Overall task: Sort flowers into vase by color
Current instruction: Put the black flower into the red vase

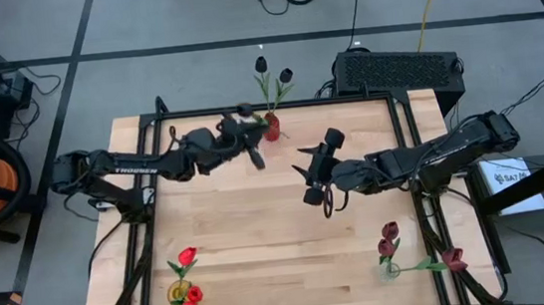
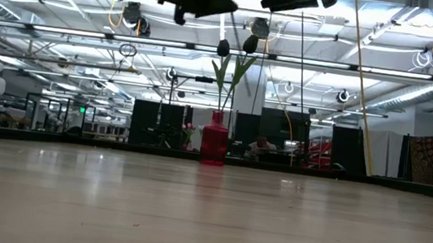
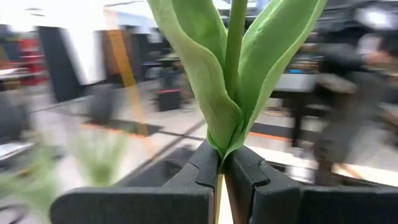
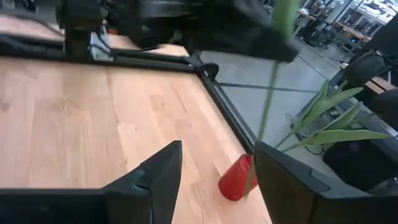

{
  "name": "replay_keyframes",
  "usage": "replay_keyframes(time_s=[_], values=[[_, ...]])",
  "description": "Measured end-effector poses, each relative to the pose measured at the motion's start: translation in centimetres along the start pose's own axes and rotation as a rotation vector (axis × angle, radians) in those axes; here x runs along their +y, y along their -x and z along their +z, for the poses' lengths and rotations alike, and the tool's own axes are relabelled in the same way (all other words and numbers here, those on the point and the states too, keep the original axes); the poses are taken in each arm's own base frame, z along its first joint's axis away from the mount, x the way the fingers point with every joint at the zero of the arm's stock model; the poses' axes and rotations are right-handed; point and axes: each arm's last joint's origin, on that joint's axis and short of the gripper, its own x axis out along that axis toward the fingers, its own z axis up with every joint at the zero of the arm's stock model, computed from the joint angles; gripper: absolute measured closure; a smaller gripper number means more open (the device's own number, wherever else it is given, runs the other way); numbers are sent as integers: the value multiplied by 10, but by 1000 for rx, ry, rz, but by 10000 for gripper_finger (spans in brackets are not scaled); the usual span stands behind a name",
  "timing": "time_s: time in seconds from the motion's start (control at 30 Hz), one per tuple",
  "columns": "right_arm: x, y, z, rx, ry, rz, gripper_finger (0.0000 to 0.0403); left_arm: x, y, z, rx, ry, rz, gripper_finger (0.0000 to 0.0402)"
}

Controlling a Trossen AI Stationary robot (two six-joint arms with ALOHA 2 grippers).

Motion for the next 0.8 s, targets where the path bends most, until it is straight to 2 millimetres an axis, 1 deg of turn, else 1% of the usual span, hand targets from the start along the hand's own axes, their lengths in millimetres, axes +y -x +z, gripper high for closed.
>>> replay_keyframes(time_s=[0.13,0.23,0.33,0.8], values=[[0,0,-3,25,42,6,211,20,-4,-1,8,-6,127,384],[0,0,-4,34,51,7,211,34,-6,-3,17,-12,175,384],[0,0,-4,35,53,7,211,44,-7,-3,17,-1,207,384],[0,0,-4,36,56,7,218,66,-8,-7,48,-7,276,384]])
